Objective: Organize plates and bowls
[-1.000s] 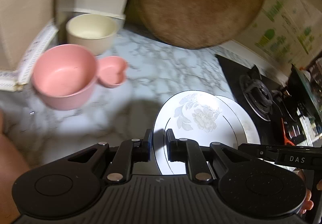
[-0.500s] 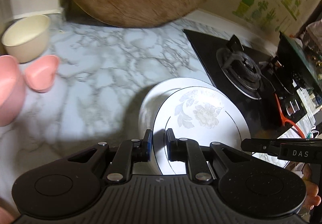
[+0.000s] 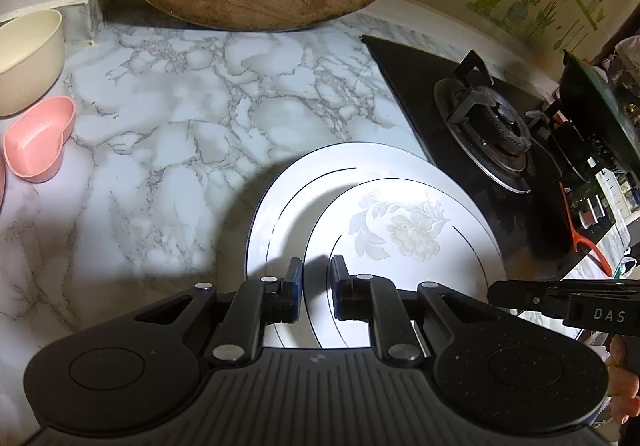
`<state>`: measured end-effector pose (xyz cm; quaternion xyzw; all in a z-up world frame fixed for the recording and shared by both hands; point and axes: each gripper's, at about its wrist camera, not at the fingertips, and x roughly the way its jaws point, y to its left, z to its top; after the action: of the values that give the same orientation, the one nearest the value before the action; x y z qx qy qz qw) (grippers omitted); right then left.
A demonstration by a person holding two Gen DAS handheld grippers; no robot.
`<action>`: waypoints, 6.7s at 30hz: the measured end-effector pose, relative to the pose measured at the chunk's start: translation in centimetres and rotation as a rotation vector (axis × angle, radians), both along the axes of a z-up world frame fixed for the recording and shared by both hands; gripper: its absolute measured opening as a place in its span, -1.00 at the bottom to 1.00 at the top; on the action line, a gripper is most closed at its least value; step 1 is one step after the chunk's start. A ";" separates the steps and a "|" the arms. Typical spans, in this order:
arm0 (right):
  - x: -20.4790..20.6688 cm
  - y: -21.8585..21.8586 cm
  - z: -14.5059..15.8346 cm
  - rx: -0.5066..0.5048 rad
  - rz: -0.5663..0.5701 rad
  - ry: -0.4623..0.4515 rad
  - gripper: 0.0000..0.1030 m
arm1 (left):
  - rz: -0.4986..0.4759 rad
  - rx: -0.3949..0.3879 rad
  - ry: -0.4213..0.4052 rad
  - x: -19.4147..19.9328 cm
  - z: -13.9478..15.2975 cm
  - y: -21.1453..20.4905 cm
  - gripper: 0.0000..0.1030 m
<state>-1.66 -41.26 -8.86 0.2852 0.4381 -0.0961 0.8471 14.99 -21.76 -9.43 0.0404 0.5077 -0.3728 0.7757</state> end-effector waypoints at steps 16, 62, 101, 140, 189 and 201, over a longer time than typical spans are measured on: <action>0.7 -0.2 -0.3 0.002 0.019 0.014 -0.76 | -0.017 0.017 -0.028 0.2 -0.1 0.1 -0.75; 0.1 9.6 7.2 -0.297 0.181 -0.170 -0.74 | 0.071 -0.112 -0.306 -6.8 8.4 11.1 0.15; 6.7 28.8 6.6 -0.279 0.505 -0.275 0.98 | 0.464 0.108 -0.420 -0.9 7.2 37.1 0.52; 10.6 39.5 -2.6 0.079 0.382 0.187 0.42 | 0.292 0.117 -0.246 7.0 -0.5 39.1 0.52; 8.0 25.3 2.8 -0.132 0.469 0.055 -0.63 | 0.311 -0.028 -0.158 0.2 5.8 30.2 -0.67; 5.5 16.4 6.0 -0.187 0.359 -0.007 -0.63 | 0.225 -0.087 -0.198 -1.8 8.8 20.8 -0.66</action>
<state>3.84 -24.87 -2.89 0.1230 0.4681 0.0173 0.8749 13.15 -0.96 -0.62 -0.0136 0.4134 -0.2993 0.8598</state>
